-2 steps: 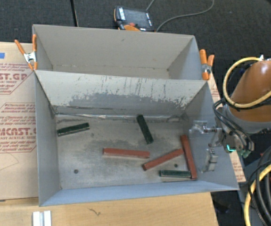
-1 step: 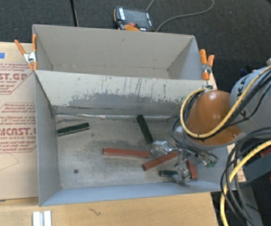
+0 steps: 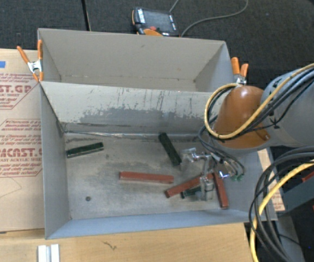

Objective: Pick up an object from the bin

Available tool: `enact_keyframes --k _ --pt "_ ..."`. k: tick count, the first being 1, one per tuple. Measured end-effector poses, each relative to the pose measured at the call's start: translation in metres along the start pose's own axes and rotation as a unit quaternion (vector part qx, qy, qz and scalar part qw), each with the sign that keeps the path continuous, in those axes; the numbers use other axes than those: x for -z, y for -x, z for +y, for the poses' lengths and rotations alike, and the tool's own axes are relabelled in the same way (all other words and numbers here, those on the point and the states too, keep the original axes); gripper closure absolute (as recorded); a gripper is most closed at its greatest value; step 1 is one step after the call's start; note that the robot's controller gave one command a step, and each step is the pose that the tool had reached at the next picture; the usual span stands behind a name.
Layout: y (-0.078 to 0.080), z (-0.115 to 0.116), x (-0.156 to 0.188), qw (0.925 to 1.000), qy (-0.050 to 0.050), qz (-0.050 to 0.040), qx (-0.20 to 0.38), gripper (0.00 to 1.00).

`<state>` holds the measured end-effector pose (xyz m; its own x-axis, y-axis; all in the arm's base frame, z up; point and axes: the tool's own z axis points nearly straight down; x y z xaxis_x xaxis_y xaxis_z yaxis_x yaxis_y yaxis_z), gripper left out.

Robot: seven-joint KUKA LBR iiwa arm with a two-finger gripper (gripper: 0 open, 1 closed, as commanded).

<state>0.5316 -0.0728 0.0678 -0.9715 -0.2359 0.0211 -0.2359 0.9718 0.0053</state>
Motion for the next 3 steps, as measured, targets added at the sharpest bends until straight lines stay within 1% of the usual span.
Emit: enact_keyframes --k 1,2,3 --pt "0.0069 -0.0006 0.0045 0.9999 -0.004 -0.0132 0.0 1.0" --pt "0.0058 0.0002 0.0026 0.9999 -0.003 -0.0112 0.0 0.0" --pt "0.0062 0.0003 0.003 0.9999 -0.003 -0.0117 0.0 1.0"
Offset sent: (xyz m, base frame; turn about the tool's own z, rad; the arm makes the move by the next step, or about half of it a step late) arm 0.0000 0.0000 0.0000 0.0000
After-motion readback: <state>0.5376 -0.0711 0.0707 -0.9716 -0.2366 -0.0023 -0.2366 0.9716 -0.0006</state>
